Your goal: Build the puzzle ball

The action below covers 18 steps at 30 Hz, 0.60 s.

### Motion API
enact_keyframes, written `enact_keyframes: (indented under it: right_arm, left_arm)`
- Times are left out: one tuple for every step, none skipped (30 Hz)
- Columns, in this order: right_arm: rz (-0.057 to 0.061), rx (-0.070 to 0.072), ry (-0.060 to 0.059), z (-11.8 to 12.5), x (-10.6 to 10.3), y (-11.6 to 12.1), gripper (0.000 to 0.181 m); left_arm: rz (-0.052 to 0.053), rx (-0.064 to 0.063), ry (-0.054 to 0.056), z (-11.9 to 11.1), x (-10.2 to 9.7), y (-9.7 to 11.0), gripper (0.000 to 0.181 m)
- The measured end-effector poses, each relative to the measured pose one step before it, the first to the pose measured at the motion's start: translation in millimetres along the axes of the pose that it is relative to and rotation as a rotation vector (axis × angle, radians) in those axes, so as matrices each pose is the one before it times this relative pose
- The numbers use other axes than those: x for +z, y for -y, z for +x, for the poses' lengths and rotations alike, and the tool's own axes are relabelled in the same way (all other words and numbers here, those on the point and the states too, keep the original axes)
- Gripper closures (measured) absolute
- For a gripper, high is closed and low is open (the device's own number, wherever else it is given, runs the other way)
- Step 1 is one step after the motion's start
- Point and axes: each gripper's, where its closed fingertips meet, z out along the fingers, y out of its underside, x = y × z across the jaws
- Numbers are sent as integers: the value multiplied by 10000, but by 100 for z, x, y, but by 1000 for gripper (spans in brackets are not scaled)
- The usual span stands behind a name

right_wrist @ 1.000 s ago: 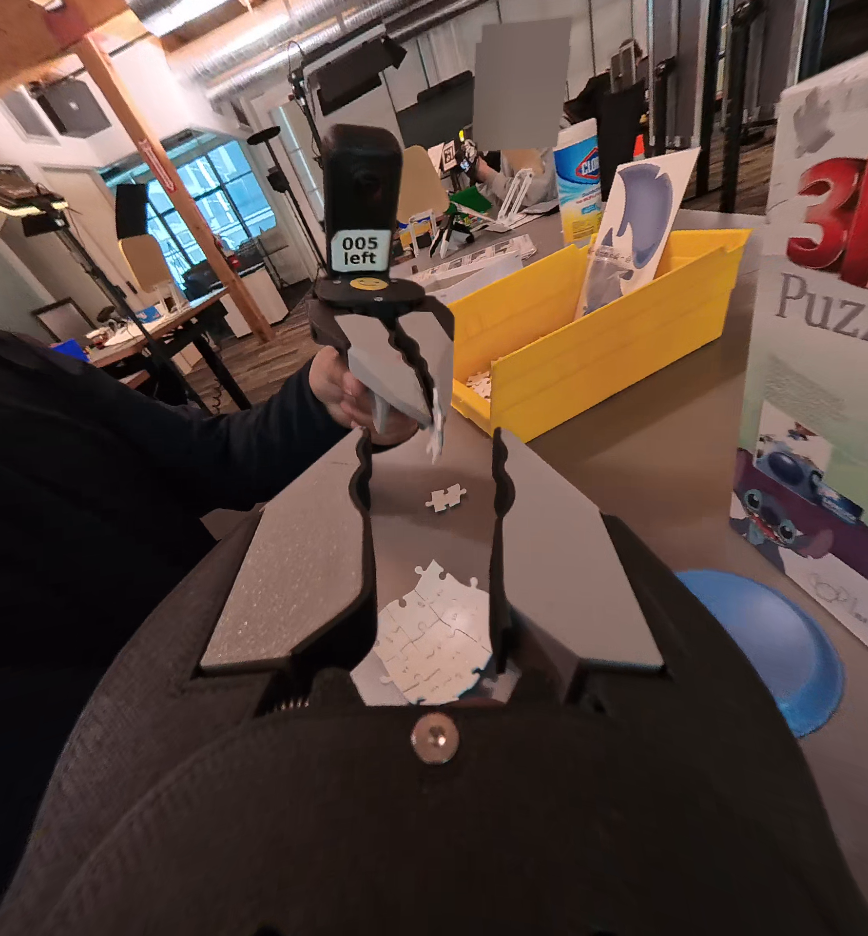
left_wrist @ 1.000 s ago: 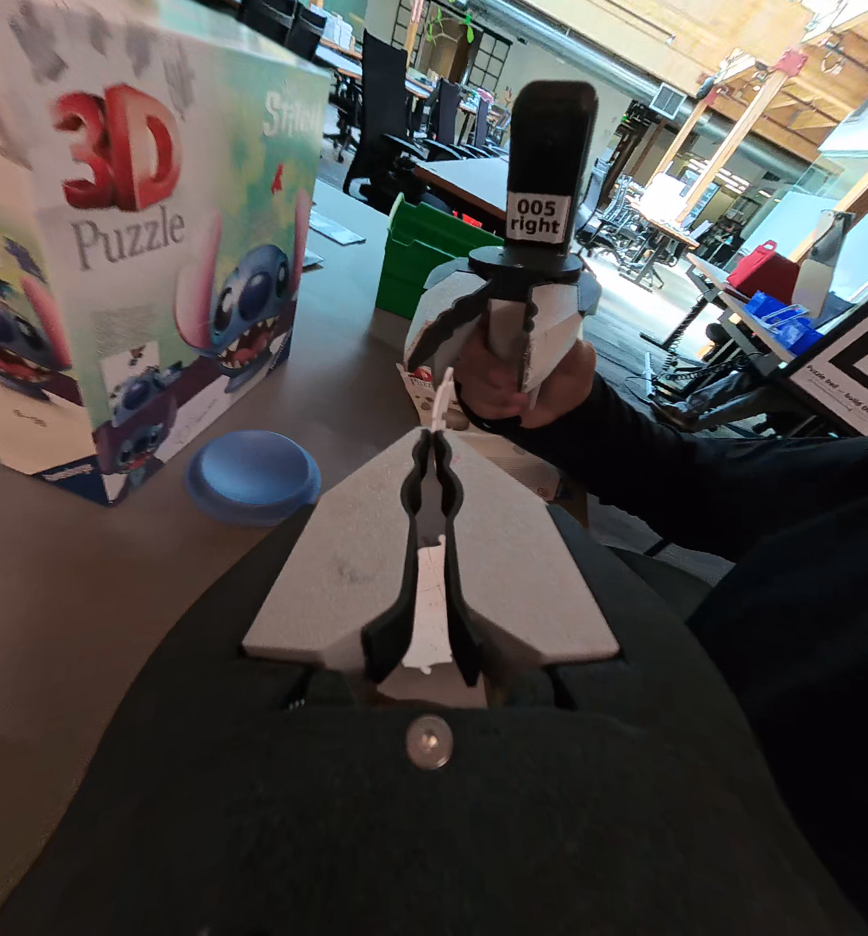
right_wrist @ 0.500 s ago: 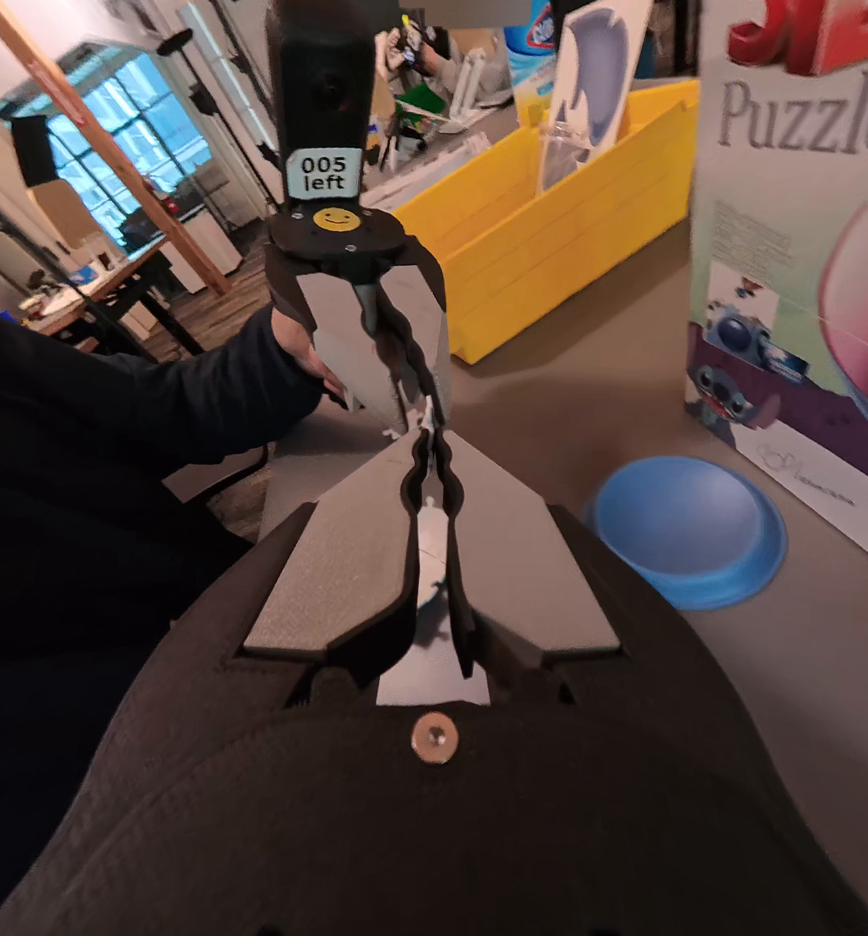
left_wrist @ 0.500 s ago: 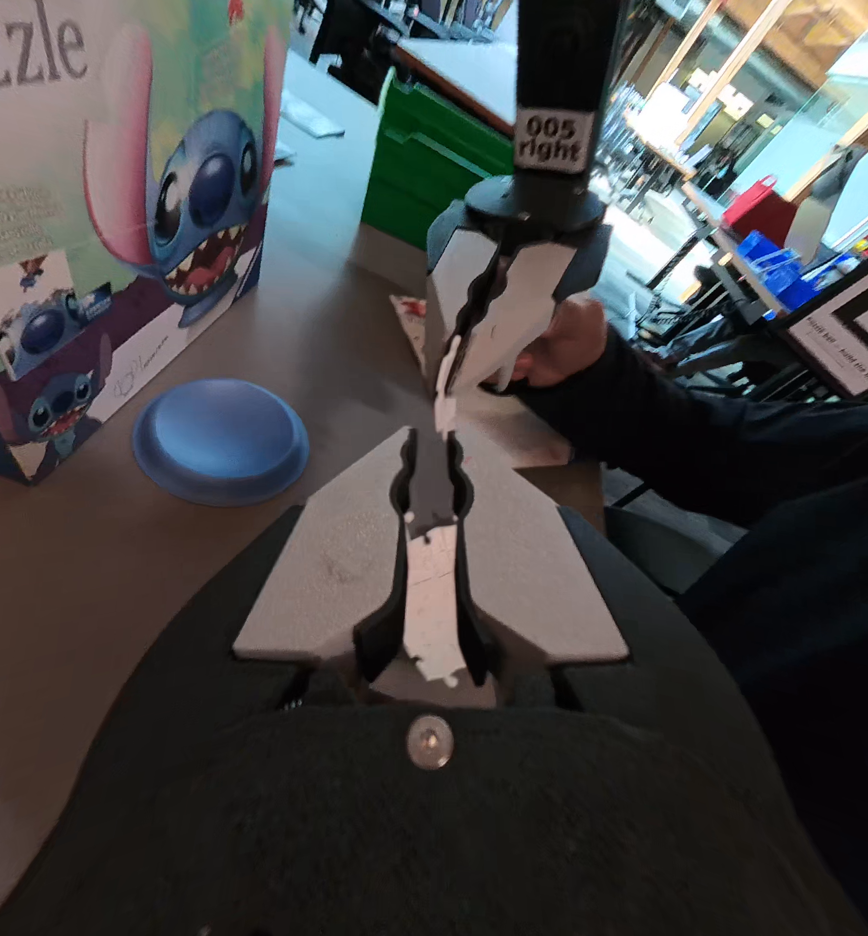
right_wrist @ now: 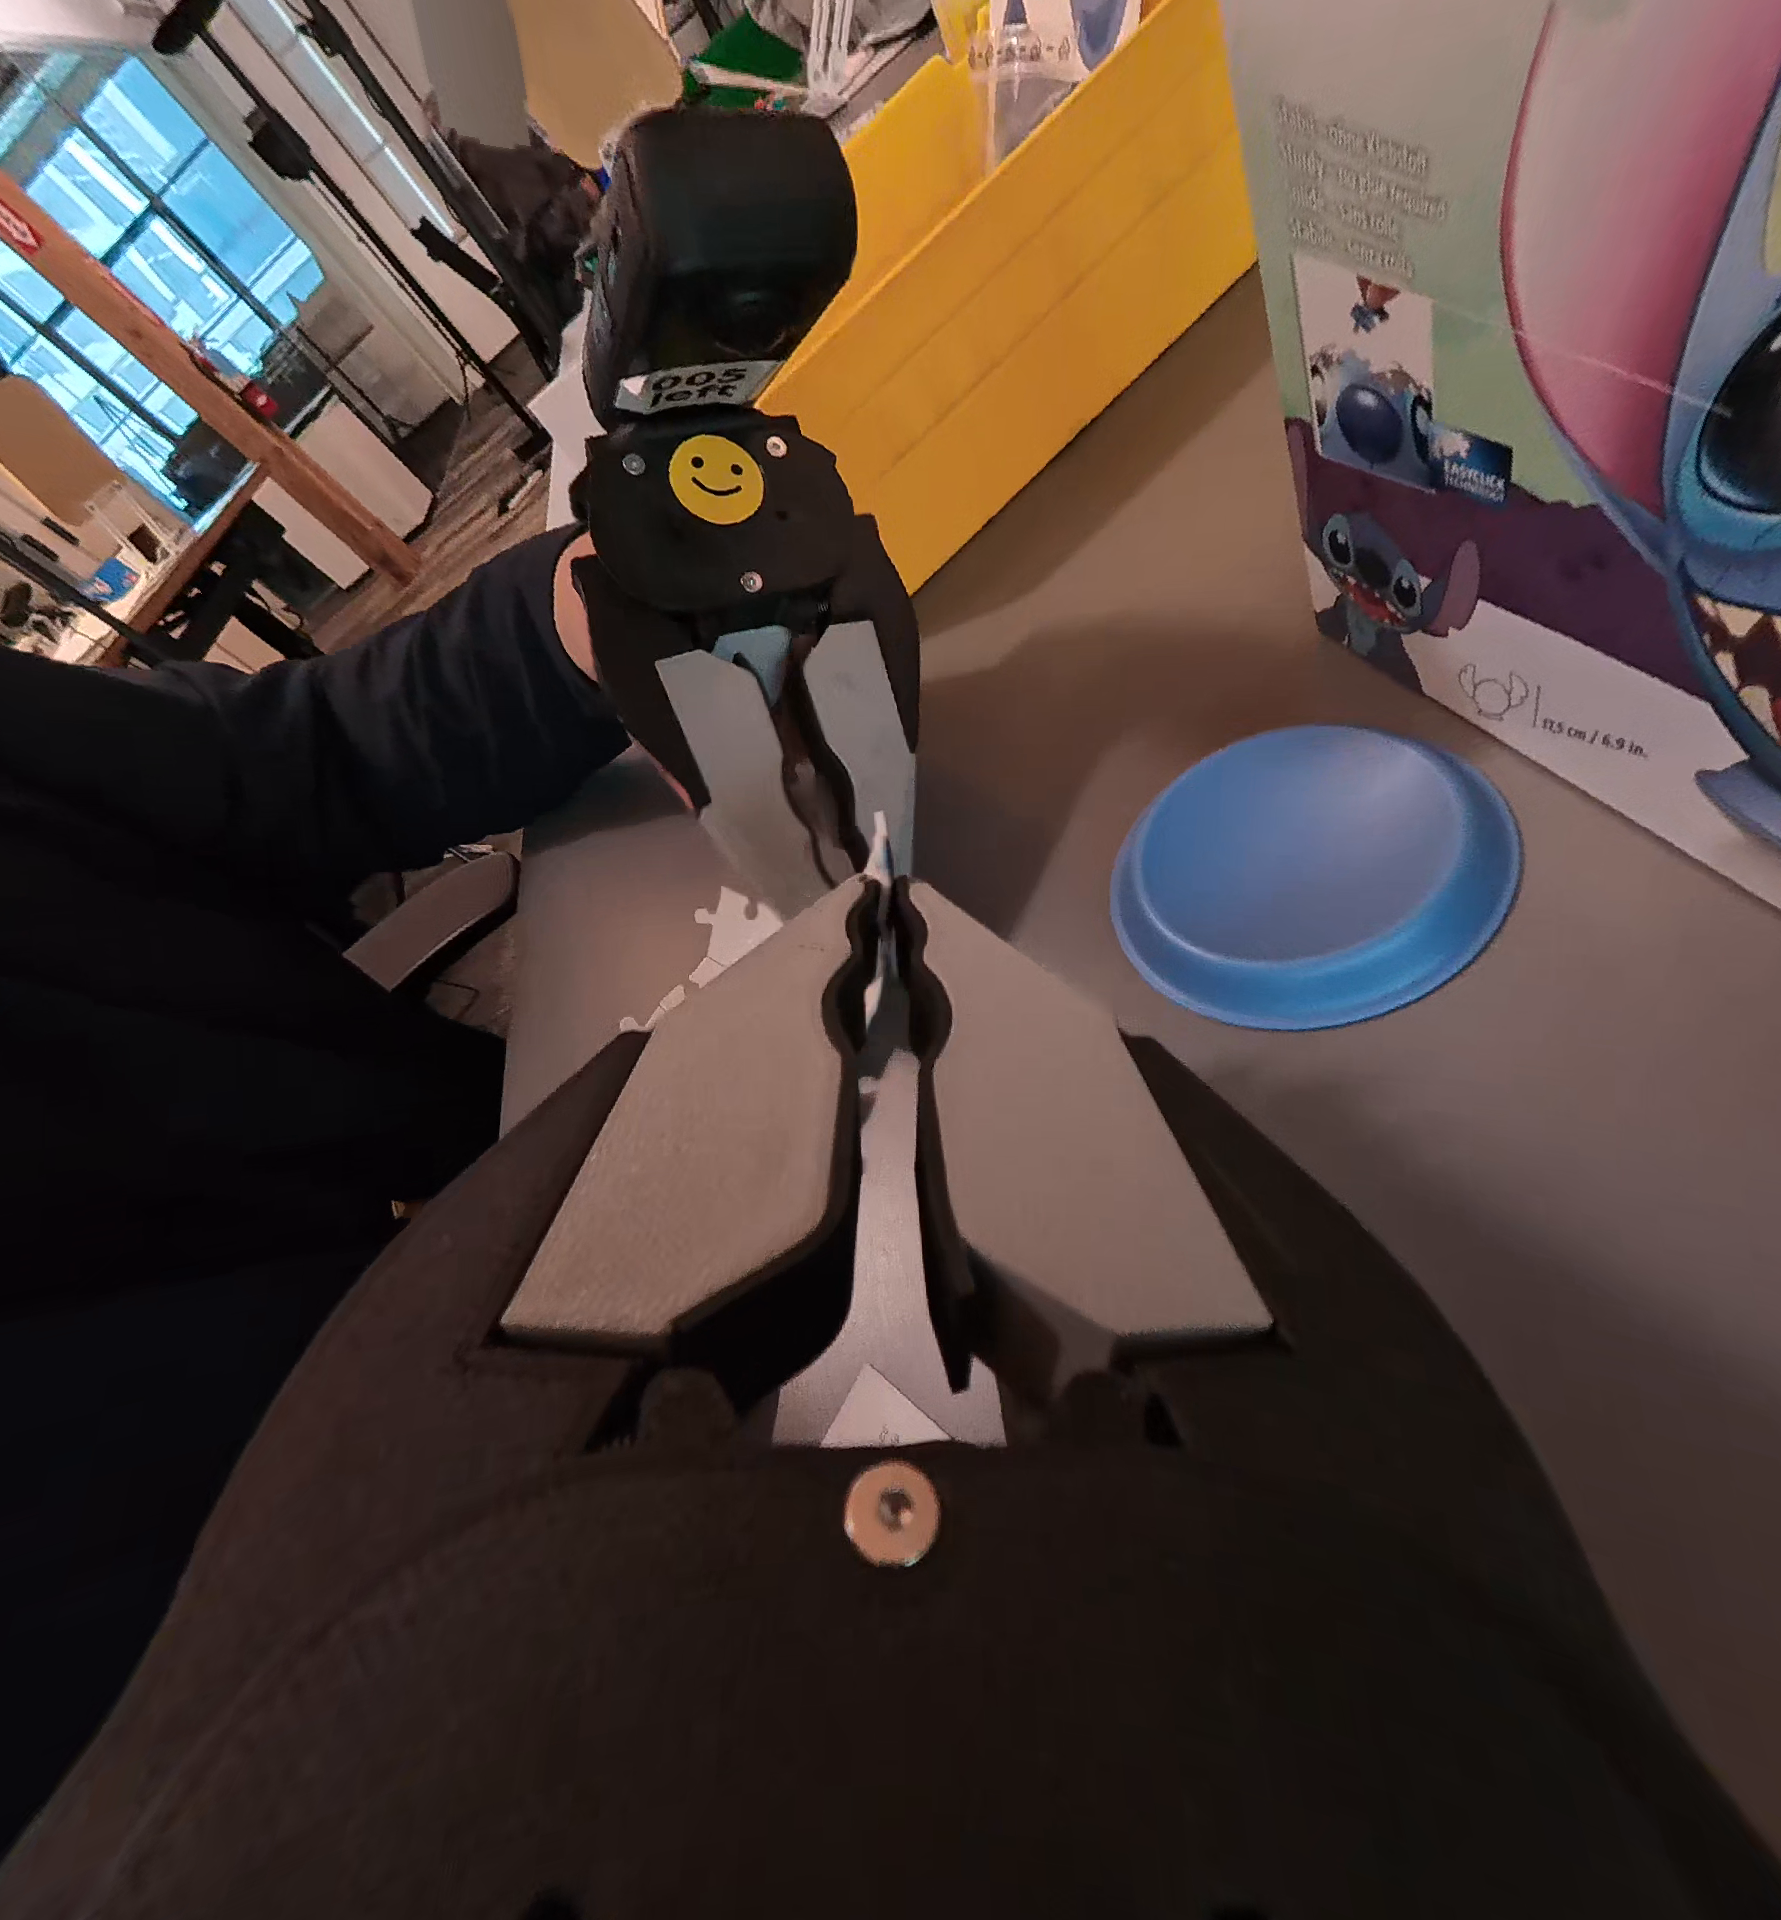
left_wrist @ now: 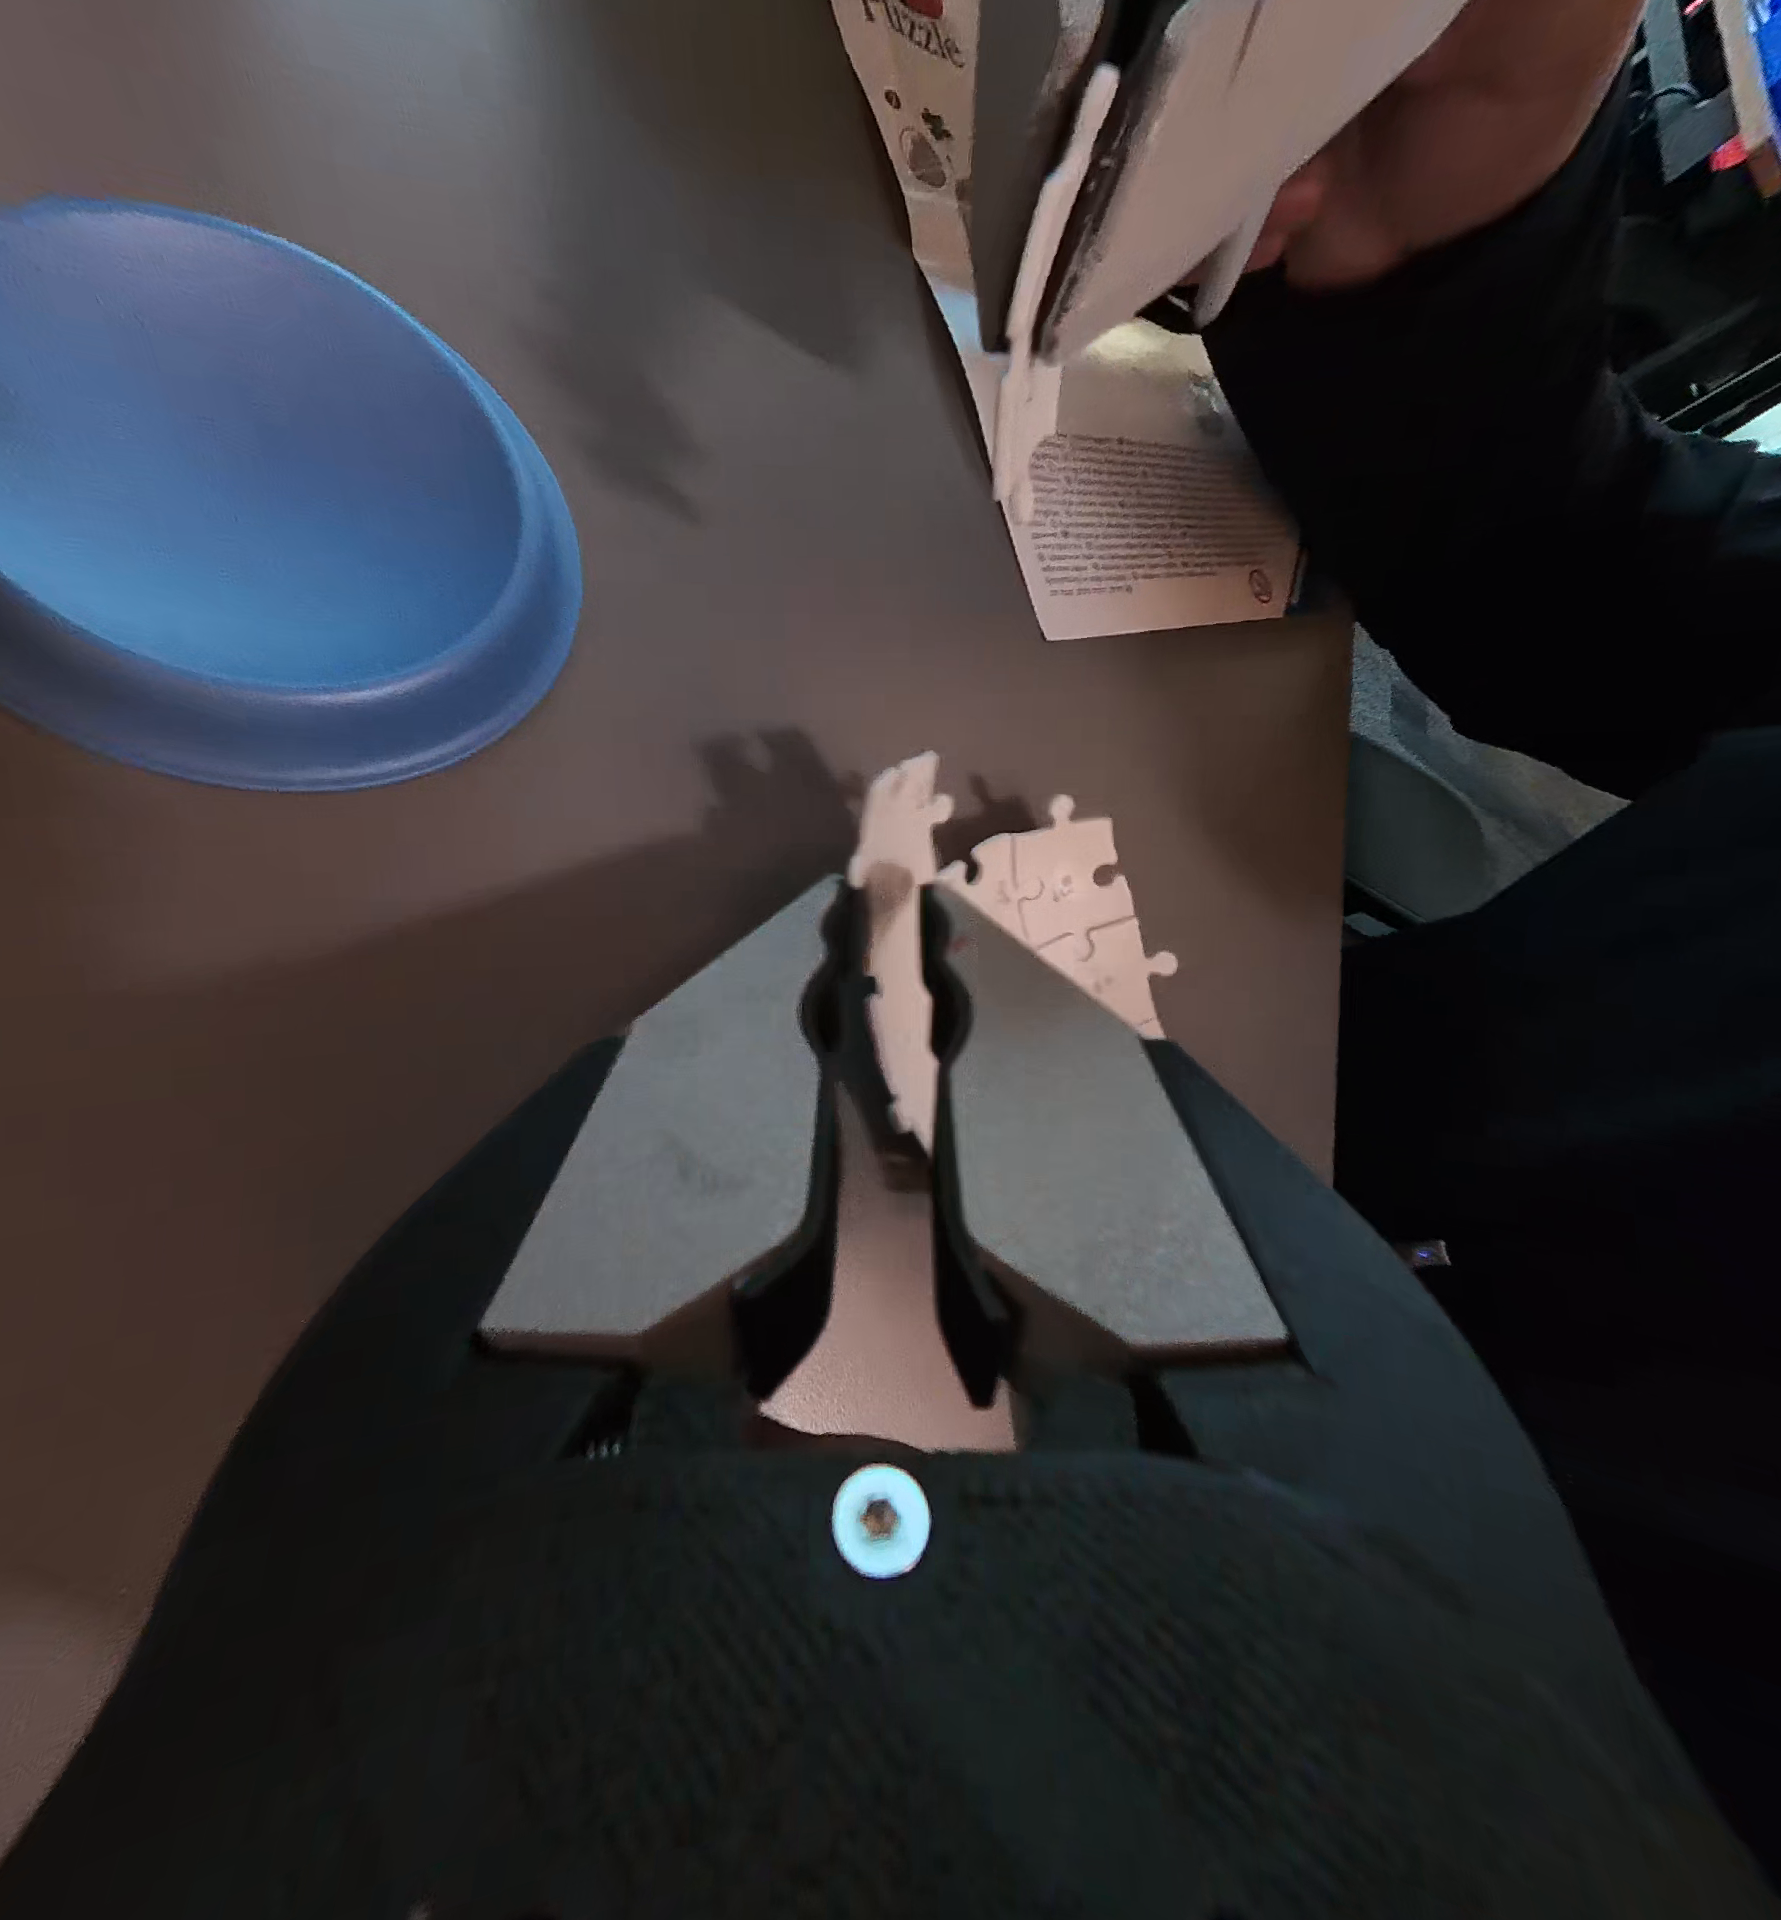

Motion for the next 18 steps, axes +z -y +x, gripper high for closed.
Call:
enact_keyframes:
  right_arm:
    - [-59,58,27,33,62,-182,181]
    - [-41,56,34,-1,74,-148,181]
    - [-28,47,46,-2,89,-146,181]
    - [-28,63,51,-10,129,-160,181]
    - [-23,82,64,-6,155,-159,181]
    - [-15,83,84,-32,187,-134,181]
    - [-5,66,100,-66,185,-75,181]
    - [27,38,120,-96,199,-11,181]
    - [32,37,133,-106,196,-16,181]
    - [-13,49,120,-60,227,-79,181]
    - [-41,54,68,28,229,-150,181]
    - [-57,47,13,110,224,-183,181]
    - [-82,41,-2,133,246,-228,181]
    - [-84,29,4,101,243,-214,181]
    - [-72,12,-2,78,244,-190,181]
    - [-62,1,8,41,242,-149,181]
    - [-45,8,14,34,241,-99,181]
    - [-33,32,23,22,251,-67,181]
  left_arm:
    - [113,29,-2,-38,-20,75,178]
    - [96,-6,-22,1,-67,13,179]
    - [135,-26,-45,46,-126,35,180]
    - [195,-51,-22,29,-203,79,181]
    - [198,-91,22,-44,-241,56,181]
    - [158,-70,31,-42,-255,-50,181]
    - [173,-56,64,-80,-221,-63,181]
    - [182,-69,85,-113,-187,-87,181]
    - [184,-74,67,-106,-152,-91,181]
    - [186,-93,47,-87,-117,-98,181]
    - [194,-116,55,-157,-121,-88,181]
    - [144,-178,75,-199,-157,-91,181]
    - [228,-106,16,-41,-313,156,181]
    - [290,22,61,-69,-382,266,181]
    - [137,14,107,-164,-343,36,181]
    - [25,-9,-23,-21,-252,-133,181]
    - [45,-52,-93,99,-188,-90,181]
    - [66,-67,-7,-7,-158,-22,181]
